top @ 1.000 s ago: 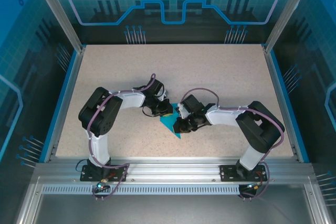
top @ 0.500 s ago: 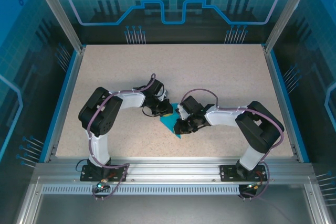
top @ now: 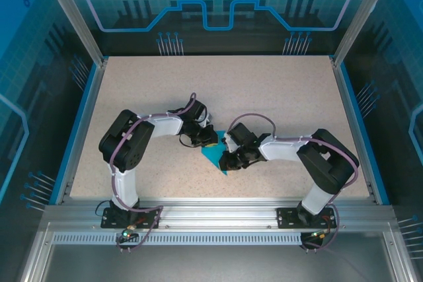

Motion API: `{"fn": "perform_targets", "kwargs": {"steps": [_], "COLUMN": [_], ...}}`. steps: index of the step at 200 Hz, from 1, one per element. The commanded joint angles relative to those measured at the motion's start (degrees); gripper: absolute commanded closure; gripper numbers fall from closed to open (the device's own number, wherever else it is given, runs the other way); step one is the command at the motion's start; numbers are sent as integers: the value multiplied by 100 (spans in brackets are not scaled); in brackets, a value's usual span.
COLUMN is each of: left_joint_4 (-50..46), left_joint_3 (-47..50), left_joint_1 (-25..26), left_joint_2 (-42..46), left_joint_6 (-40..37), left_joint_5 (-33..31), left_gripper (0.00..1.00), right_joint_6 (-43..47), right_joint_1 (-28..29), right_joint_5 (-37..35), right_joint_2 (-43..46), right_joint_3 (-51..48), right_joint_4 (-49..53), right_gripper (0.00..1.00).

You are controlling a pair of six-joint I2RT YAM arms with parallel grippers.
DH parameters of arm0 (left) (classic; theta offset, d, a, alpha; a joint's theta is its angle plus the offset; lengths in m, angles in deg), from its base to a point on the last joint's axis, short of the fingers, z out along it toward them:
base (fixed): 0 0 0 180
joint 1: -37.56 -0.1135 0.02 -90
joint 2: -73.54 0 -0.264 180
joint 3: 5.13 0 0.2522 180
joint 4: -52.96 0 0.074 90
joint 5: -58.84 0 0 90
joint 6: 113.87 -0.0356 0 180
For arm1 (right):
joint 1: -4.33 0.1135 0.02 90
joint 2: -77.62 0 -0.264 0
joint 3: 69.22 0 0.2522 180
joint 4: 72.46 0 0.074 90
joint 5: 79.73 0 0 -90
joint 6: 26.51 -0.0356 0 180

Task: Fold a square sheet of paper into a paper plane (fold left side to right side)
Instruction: Fourth fold the wing at the center of the table.

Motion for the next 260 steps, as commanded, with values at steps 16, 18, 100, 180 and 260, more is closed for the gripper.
{"fn": "perform_targets", "kwargs": {"steps": [16,18,100,180,260], "left_joint_4": [-588,-597,-632,-654,-637], "left_joint_3": [213,206,195,186,169], "left_joint_1": [38,34,35,31,32], "left_joint_2": [-192,-192,-213,-200,-200], "left_joint_6": [-114,-114,-114,-114,-81], "left_joint_5": [-450,-450,-485,-512,-486], "left_gripper": [87,87,87,87,87], "right_joint_6": [-196,-197,-267,-337,-331], "right_joint_1": [245,244,298,373,381], "right_joint_5": [139,143,118,134,148], "right_joint_2": [100,104,363,572,808], "right_joint_3": [-379,-382,-617,-878,-963], "right_joint_4": [645,645,680,689,799], "right_gripper": [90,90,94,95,96]}}
